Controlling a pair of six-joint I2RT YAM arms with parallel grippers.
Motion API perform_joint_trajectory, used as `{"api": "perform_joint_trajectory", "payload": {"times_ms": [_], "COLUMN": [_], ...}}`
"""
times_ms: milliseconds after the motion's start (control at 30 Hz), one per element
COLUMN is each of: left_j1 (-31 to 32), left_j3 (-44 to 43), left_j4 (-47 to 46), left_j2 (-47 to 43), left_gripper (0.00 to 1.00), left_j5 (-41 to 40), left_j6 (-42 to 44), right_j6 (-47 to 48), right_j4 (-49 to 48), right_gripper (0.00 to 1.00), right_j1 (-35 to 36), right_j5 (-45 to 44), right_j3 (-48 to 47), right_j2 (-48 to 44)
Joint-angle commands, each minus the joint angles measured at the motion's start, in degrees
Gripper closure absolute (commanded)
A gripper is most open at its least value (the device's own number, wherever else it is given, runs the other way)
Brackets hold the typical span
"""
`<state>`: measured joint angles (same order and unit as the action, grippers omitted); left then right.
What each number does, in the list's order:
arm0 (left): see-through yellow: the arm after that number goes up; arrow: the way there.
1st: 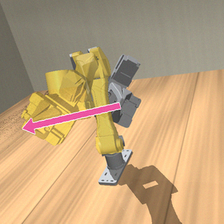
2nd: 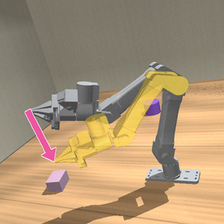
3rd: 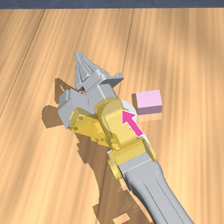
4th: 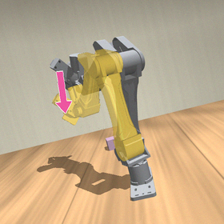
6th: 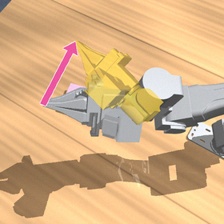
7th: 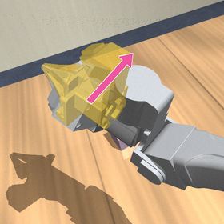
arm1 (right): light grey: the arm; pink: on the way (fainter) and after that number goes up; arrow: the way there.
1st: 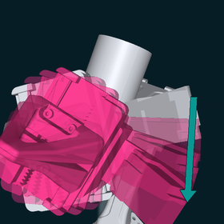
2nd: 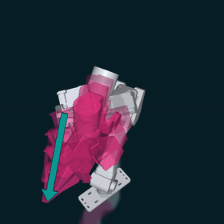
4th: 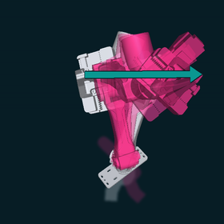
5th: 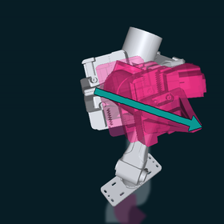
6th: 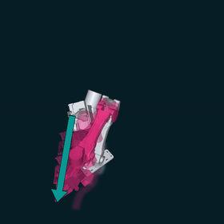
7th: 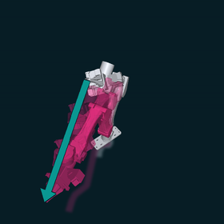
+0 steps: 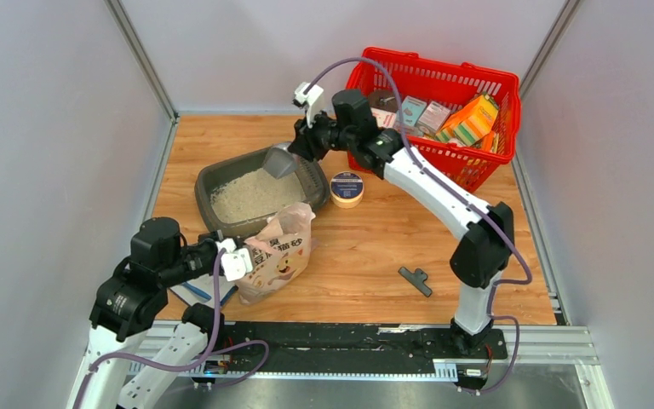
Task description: Fill the litter box with clean litter
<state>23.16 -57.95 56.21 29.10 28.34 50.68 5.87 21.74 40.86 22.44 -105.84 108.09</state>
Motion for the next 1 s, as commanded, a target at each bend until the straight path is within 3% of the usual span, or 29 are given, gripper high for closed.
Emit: {"api": "perform_joint_trajectory", "payload": {"times_ms": [0,100,267,367,500,567,633,800,967], "left_j1": [0.0,0.0,0.0,0.0,0.0,0.0,0.0,0.0,0.0], "left_j3": [0.4,1.0,2.6,2.8,3.9,4.5,4.7,4.6,3.6], "left_j4": [-5.8,-7.2,-10.9,-11.5,-13.1,-13.7,-13.6,-14.2,-15.6], "left_j2": [0.9,1.6,1.8,2.4,2.5,2.4,2.4,3.7,5.4], "left_gripper": [1.00,1.00,1.00,1.00,1.00,1.00,1.00,1.00,1.00], "left_j5": [3.6,4.1,5.5,6.6,7.7,7.6,7.6,8.7,8.6], "left_j6": [-0.7,-0.8,-2.4,-2.5,-2.9,-3.4,-3.2,-3.7,-7.1], "right_j6": [2.7,2.9,2.7,-2.5,-19.9,-24.0,-21.9,-13.0,-15.1], "right_j4": [-8.1,-5.7,9.0,18.0,17.6,18.2,22.8,24.2,18.4], "right_gripper": [1.00,1.00,1.00,1.00,1.00,1.00,1.00,1.00,1.00], "right_j1": [-0.8,-1.3,-6.1,-14.1,-33.2,-38.0,-42.5,-45.9,-50.8], "right_j5": [-0.5,0.1,1.9,4.8,10.8,14.7,16.1,13.6,9.3], "right_j3": [1.5,4.4,9.0,14.9,31.5,37.1,41.8,54.7,60.0], "right_j2": [-11.0,-16.6,-24.8,-30.7,-42.4,-49.1,-54.5,-64.9,-64.9]}}
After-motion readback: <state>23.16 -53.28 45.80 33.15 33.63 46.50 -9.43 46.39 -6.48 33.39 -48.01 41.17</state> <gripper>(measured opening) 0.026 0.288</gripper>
